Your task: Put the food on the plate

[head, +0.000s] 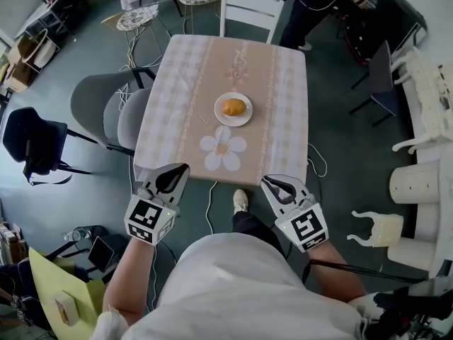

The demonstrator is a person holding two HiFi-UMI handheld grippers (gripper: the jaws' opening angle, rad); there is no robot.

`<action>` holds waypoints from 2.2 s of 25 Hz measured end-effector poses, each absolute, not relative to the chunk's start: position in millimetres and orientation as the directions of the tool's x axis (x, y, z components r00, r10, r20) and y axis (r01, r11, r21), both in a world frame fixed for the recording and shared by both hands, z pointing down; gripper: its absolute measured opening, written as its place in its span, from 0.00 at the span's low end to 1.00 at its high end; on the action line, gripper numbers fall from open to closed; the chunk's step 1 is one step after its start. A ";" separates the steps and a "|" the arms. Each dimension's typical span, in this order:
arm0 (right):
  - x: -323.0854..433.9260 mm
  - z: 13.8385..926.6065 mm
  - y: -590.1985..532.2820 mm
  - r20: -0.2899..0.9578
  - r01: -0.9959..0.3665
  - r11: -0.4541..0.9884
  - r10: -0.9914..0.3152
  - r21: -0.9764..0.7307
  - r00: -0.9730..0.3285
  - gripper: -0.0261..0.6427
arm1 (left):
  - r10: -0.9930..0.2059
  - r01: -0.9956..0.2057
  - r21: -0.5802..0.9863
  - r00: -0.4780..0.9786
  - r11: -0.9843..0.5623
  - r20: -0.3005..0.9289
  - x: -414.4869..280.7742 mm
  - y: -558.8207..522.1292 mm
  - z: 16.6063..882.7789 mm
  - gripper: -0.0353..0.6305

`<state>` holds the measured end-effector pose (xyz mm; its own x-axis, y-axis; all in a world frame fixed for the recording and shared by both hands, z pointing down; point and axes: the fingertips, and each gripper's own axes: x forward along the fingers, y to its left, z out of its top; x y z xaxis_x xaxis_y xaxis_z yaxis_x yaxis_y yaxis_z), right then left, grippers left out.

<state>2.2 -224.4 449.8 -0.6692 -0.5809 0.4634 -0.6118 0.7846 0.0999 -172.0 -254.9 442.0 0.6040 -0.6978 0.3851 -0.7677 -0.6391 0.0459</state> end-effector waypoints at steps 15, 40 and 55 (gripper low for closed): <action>-81.9 445.7 -68.7 0.446 -0.597 0.795 -0.575 0.106 -0.686 0.07 | -0.583 -0.644 0.126 0.746 -0.755 0.321 -196.8 -60.7 426.2 0.07; -129.1 443.9 32.7 0.454 -0.551 0.821 -0.551 0.147 -0.700 0.06 | -0.512 -0.578 0.133 0.790 -0.805 0.337 -206.6 38.7 432.7 0.07; -131.1 444.6 19.2 0.453 -0.543 0.826 -0.545 0.149 -0.705 0.06 | -0.513 -0.585 0.145 0.785 -0.798 0.346 -208.3 25.5 438.5 0.07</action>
